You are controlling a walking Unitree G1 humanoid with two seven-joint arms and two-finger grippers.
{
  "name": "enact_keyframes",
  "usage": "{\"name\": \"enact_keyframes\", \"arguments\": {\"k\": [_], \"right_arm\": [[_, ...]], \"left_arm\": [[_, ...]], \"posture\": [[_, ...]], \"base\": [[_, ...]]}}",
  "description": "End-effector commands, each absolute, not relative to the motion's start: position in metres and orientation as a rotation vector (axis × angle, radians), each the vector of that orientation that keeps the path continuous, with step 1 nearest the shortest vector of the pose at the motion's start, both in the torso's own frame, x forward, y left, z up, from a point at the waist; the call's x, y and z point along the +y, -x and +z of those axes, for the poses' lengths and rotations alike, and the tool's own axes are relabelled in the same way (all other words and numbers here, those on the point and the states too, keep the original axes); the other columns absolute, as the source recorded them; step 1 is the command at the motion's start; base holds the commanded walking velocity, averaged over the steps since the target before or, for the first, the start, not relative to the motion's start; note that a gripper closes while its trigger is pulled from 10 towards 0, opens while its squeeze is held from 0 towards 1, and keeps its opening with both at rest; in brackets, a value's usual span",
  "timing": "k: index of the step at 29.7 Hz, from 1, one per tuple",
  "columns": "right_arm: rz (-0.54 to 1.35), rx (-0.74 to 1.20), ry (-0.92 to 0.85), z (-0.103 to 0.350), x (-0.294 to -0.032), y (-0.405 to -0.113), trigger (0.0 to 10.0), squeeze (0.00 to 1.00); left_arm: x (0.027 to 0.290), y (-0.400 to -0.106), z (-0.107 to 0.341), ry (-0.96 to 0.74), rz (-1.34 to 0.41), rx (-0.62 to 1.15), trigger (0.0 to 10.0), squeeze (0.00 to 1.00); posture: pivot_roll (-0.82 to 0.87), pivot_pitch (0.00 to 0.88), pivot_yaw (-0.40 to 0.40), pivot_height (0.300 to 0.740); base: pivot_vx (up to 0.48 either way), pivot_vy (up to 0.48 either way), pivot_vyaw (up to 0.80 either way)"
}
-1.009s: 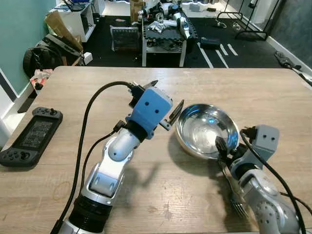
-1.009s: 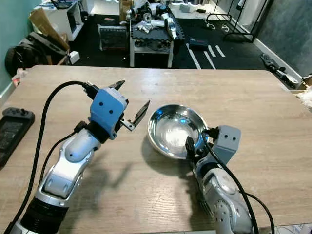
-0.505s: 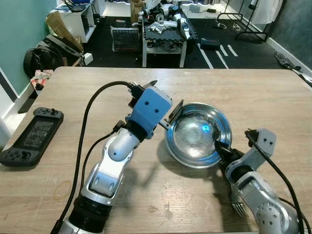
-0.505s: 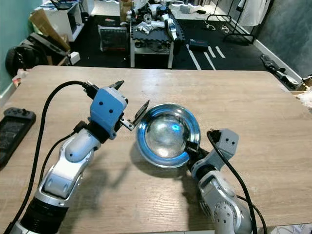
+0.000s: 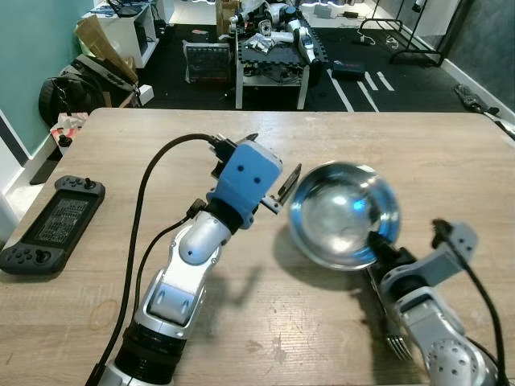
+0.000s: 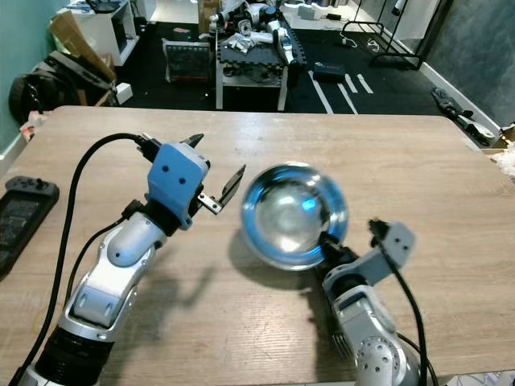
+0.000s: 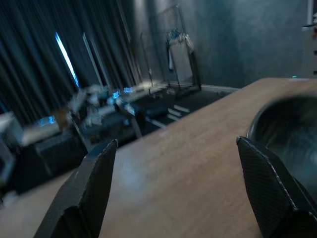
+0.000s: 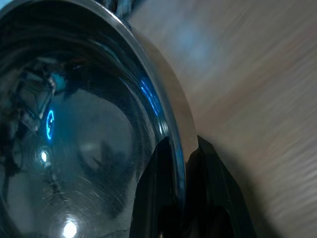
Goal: Setting the table
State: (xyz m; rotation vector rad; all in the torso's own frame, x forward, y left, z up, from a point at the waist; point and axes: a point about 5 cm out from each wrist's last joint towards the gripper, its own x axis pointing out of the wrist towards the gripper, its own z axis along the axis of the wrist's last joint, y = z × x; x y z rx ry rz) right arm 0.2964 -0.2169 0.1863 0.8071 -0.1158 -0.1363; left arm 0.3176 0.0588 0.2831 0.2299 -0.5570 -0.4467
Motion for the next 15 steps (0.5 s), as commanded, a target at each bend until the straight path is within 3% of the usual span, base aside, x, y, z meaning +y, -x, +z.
{"name": "enact_keyframes", "arguments": {"k": [1,3,6,7,8,10,11,13,15], "right_arm": [[-0.193,-0.213,-0.859,0.196,-0.230,-0.291,0.0,0.00],[-0.270,-0.323,-0.892,0.206,-0.246,-0.284,0.0,0.00],[-0.280,-0.341,-0.867,0.209,-0.250,-0.282,0.0,0.00],[-0.267,-0.345,-0.762,0.214,-0.249,-0.281,0.0,0.00],[-0.243,-0.344,-0.656,0.218,-0.244,-0.280,4.7,0.00],[-0.243,-0.344,-0.656,0.218,-0.244,-0.280,4.7,0.00],[-0.220,-0.344,-0.564,0.222,-0.238,-0.279,10.0,0.00],[-0.201,-0.347,-0.472,0.224,-0.226,-0.277,10.0,0.00],[-0.206,-0.345,-0.489,0.223,-0.222,-0.277,10.0,0.00]], "left_arm": [[0.064,-0.318,0.282,-0.190,-0.426,-0.525,10.0,0.00],[0.074,-0.323,0.273,-0.075,-0.398,-0.388,10.0,0.00],[0.077,-0.324,0.265,-0.040,-0.399,-0.299,10.0,0.00],[0.079,-0.323,0.249,-0.068,-0.417,-0.184,10.0,0.00],[0.083,-0.320,0.232,-0.111,-0.428,-0.064,10.0,0.00],[0.083,-0.320,0.232,-0.111,-0.428,-0.064,10.0,0.00],[0.089,-0.317,0.220,-0.175,-0.419,-0.012,10.0,0.00],[0.097,-0.310,0.216,-0.188,-0.371,-0.023,10.0,0.00],[0.101,-0.308,0.214,-0.187,-0.347,-0.026,10.0,0.00]], "posture": [[0.04,0.168,0.065,0.740],[0.04,0.170,0.068,0.740],[0.03,0.174,0.070,0.740],[0.03,0.176,0.068,0.740],[0.04,0.177,0.066,0.740],[0.04,0.177,0.066,0.740],[0.04,0.177,0.066,0.740],[0.04,0.178,0.063,0.740],[0.04,0.178,0.063,0.740]], "base": [[0.000,0.000,0.00],[0.000,0.000,0.00],[0.000,0.000,0.00],[0.000,0.000,0.00],[0.000,0.000,0.00],[0.000,0.000,0.00],[0.000,0.000,0.00],[0.000,0.000,0.00],[0.000,0.000,0.00]]}}
